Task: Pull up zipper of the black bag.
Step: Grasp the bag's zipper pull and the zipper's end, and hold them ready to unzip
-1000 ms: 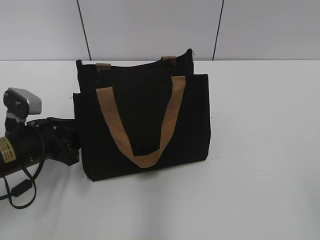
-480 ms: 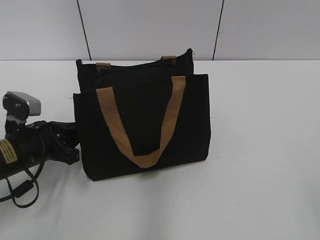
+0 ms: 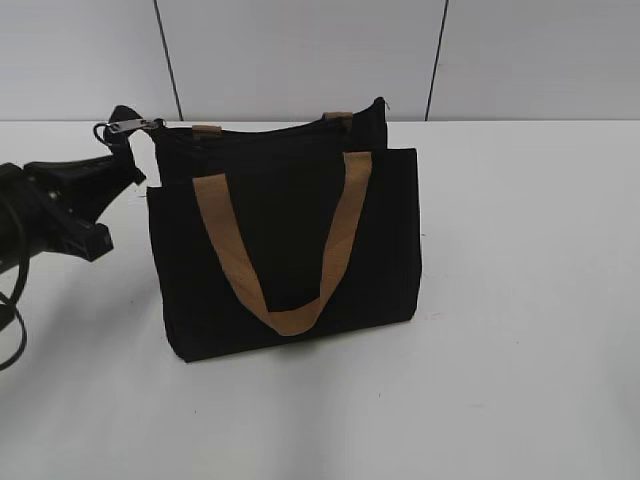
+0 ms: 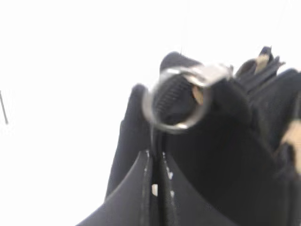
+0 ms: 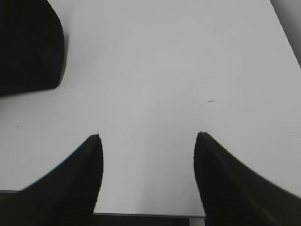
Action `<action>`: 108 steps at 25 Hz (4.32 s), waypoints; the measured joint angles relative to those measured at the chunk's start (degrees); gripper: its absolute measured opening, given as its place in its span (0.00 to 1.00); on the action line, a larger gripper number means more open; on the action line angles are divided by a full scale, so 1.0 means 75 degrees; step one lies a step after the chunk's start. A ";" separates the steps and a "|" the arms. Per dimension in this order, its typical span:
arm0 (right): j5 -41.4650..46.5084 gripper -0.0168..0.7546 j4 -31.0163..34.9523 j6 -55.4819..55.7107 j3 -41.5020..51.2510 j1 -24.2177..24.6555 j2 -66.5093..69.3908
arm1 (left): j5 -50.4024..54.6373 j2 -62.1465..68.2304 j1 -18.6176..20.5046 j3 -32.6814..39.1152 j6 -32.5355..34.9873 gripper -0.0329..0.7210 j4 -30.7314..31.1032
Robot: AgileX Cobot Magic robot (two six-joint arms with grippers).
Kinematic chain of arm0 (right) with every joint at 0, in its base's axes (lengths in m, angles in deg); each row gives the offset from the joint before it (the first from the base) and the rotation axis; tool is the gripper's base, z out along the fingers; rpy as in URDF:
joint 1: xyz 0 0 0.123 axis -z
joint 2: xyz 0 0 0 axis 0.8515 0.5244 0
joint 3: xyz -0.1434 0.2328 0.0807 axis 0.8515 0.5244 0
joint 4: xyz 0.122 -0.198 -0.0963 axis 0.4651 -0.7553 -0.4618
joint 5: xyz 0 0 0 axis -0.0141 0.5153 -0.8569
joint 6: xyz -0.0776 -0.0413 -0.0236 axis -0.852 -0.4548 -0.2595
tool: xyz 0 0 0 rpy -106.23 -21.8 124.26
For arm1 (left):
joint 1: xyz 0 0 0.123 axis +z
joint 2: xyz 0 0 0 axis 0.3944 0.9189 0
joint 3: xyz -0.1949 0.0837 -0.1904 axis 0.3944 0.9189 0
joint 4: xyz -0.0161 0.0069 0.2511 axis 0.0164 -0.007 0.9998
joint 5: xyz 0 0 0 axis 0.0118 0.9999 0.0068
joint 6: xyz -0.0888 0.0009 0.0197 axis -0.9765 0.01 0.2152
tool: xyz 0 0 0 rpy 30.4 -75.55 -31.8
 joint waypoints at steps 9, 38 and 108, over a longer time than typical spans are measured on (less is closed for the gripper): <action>0.0000 0.64 0.0000 0.0000 0.0000 0.0000 0.0000 | 0.1355 -0.1571 0.0000 -0.0089 0.0000 0.04 0.0004; -0.2486 0.64 0.6586 -0.7187 -0.0279 -0.0979 0.4691 | 0.2835 -0.1805 -0.0354 -0.1074 -0.1288 0.03 0.0176; -0.5139 0.50 0.9178 -1.1201 -0.5754 -0.5416 1.3941 | 0.2469 -0.1821 -0.0354 -0.1080 -0.1434 0.03 -0.0009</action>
